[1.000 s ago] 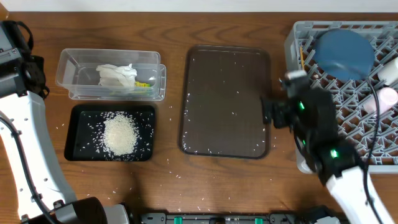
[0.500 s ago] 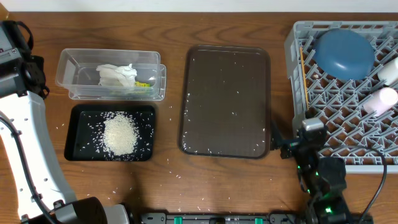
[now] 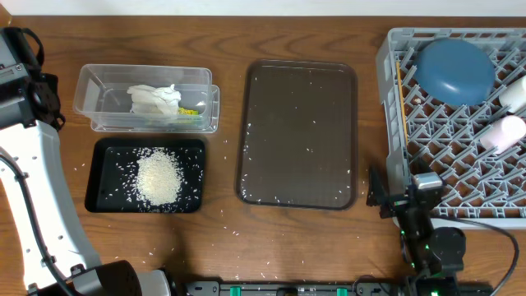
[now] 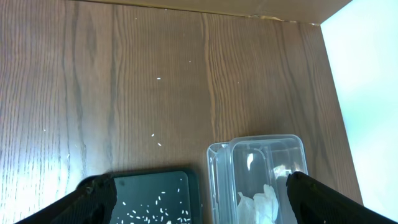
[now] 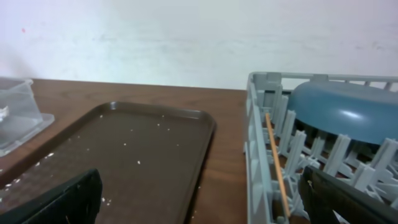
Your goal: Sort waste into correct bins and load items into the dishwasher rack
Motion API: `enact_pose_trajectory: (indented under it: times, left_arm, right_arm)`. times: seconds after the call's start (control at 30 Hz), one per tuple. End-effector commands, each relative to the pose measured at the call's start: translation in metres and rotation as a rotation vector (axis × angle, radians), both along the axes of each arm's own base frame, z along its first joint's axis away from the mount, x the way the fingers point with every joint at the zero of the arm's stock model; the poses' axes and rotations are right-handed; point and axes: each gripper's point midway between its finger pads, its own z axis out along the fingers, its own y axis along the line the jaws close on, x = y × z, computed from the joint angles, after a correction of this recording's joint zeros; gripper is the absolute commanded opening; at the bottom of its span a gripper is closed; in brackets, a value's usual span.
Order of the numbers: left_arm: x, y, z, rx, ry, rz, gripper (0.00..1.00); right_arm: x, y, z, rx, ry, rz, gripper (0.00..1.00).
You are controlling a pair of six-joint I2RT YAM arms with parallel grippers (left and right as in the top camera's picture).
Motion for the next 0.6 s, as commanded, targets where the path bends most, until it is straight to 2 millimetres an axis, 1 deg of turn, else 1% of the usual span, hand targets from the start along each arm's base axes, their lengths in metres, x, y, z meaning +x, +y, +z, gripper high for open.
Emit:
enact_pose_trajectory:
  times: [0.0,0.13,0.4,0.57]
  left_arm:
    - [-0.003,0.002,0.001,0.010,0.010,0.006,0.90]
    - [-0.003,0.002,0.001,0.011,0.010,0.006,0.90]
    - [-0.003,0.002,0.001,0.011,0.010,0.006,0.90]
    - [-0.003,0.002,0.001,0.011,0.010,0.006,0.90]
  right_arm:
    - [-0.003,-0.007,0.001,-0.010,-0.013,-0.025,0.99]
    - [-0.008,-0.012,-0.007,-0.011,0.015,-0.042,0.99]
    - [-0.008,-0.018,-0.006,-0.014,0.011,-0.079,0.99]
    - [-0.008,-0.019,-0.006,-0.015,0.011,-0.083,0.99]
